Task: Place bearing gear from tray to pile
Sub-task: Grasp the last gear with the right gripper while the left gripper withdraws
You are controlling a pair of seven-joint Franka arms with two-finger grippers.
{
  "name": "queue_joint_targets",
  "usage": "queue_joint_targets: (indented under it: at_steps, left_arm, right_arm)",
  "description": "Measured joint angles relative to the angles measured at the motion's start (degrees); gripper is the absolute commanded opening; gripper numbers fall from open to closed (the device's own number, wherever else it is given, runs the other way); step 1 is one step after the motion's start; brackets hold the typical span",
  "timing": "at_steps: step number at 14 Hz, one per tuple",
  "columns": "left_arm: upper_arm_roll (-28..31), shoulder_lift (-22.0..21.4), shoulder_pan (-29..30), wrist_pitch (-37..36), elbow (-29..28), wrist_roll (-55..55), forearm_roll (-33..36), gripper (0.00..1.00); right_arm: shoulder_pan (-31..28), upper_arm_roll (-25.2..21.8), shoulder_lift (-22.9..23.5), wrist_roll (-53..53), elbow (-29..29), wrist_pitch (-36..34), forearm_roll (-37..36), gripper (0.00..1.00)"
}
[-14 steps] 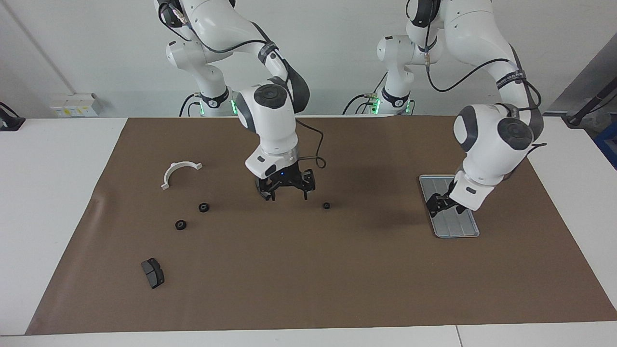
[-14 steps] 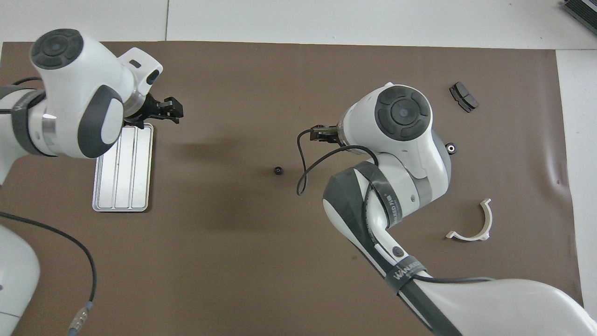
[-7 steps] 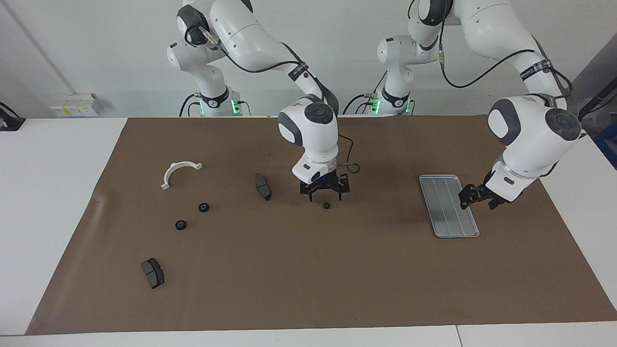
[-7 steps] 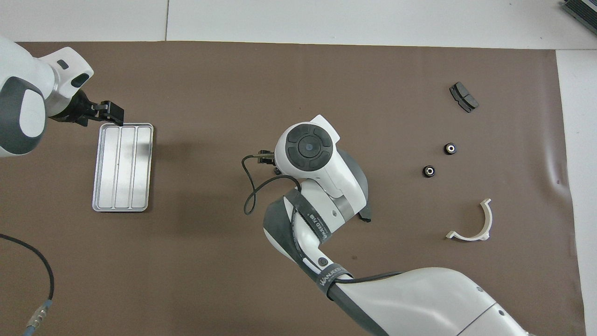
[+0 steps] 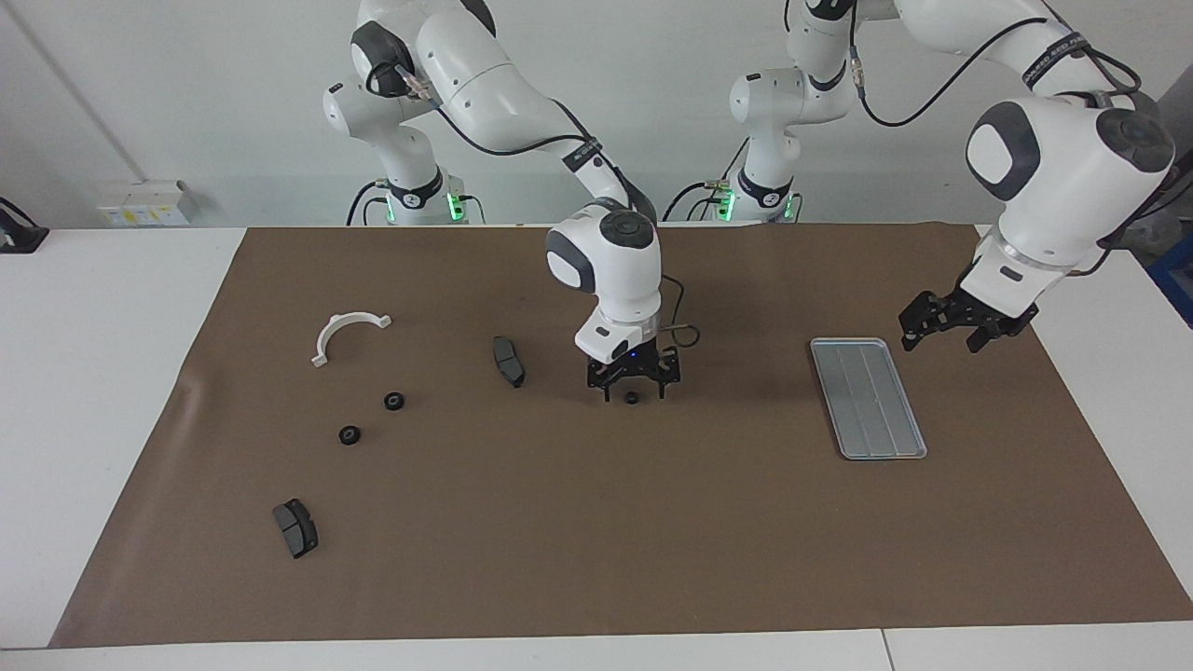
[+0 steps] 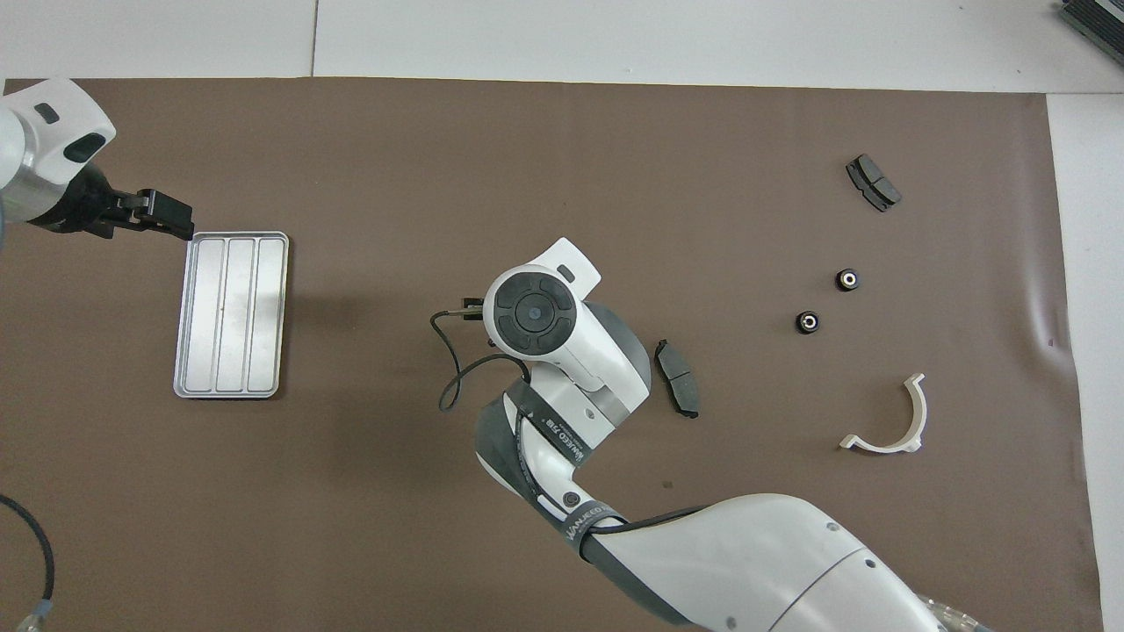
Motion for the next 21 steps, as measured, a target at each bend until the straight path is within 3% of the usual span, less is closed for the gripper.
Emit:
queue_joint_targets:
  at_steps: [4,10,15,21]
  left_arm:
    - [-0.5,-5.2,-1.5,-3.7,0.1,0.0,0.0,1.0]
    - [-0.6,-5.5,-4.8,-3.1,-2.4,-1.1,0.0,1.0]
    - [-0.2,-7.5,-4.8,1.2,-7.9,-1.1,0.0,1.0]
    - [0.9,-8.1,-2.6,1.2,-8.3,0.0,0.0,1.0]
  right_arm:
    - [0.1,0.1,0.5,0.0,-1.2,0.0,0.0,0.69]
    - [0.2,0.1,0.5,0.0,-1.8,-0.4,-0.1,0.68]
    - [0.7,0.1,0.2,0.0,-1.6,-3.1,-0.1,0.68]
    - [1.0,0.1,0.1,0.0,-1.7,-3.3,-0.2,0.6]
